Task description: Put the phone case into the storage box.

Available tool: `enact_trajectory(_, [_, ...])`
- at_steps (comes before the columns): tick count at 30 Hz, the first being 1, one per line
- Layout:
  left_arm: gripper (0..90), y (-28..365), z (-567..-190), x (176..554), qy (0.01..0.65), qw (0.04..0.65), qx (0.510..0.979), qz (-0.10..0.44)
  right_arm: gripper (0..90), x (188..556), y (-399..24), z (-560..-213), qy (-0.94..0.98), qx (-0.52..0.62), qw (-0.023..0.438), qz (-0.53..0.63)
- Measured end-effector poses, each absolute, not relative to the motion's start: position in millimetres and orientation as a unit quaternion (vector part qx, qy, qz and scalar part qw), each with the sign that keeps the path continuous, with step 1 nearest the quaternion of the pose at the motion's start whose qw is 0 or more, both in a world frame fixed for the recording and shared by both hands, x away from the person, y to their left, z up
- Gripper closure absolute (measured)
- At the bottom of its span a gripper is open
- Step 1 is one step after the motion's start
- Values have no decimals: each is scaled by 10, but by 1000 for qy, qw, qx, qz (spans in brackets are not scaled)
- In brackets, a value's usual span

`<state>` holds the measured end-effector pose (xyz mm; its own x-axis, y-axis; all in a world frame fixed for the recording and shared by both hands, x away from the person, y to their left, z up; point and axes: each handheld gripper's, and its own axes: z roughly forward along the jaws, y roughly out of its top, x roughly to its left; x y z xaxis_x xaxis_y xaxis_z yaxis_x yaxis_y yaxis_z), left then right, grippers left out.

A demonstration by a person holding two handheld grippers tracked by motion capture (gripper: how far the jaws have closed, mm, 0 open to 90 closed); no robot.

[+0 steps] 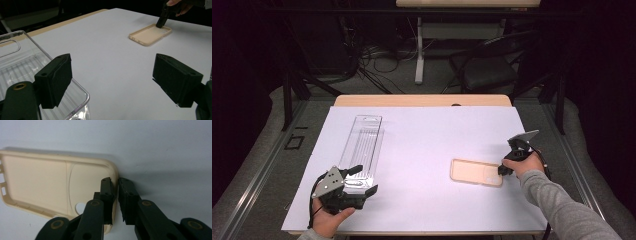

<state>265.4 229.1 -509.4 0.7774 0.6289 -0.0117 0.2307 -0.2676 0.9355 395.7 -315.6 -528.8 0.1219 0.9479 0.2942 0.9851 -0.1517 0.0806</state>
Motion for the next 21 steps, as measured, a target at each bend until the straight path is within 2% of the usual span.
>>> enact_trajectory(21, [160, 2293, -5094, 2655, 278, 537, 775, 185, 841, 3963, -3193, -5295, -628, -760, 83, -146])
